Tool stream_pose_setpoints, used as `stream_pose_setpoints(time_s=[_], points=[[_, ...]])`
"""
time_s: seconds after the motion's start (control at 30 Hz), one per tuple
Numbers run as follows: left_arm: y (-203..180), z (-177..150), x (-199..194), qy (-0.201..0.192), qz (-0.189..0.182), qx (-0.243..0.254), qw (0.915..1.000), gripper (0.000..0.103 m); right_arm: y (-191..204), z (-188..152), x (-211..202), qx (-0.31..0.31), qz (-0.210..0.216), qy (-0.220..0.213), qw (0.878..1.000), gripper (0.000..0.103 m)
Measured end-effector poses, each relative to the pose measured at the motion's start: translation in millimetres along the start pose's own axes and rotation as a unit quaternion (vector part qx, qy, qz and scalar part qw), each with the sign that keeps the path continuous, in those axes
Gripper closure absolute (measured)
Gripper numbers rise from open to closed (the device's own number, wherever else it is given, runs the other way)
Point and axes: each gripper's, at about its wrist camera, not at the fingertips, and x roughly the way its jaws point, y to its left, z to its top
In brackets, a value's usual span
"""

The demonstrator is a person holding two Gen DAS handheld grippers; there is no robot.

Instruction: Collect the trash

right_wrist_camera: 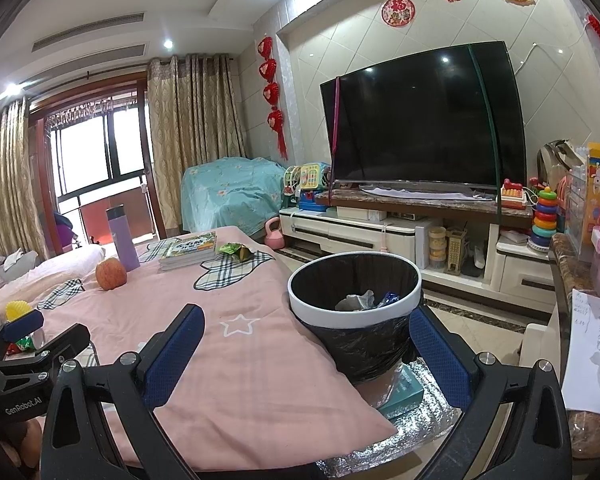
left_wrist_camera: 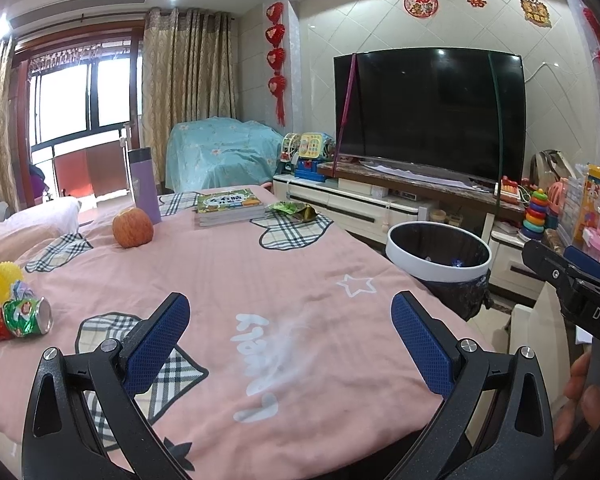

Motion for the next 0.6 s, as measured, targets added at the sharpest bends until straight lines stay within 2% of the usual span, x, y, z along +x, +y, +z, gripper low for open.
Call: stream_pose_setpoints(time_s=[0.6], points=[[-1,3,17,0.015,-0.02,-0.004,0.9997,0.0,-9,-1,14,0.014,0.005,0.019,1.0,0.0]])
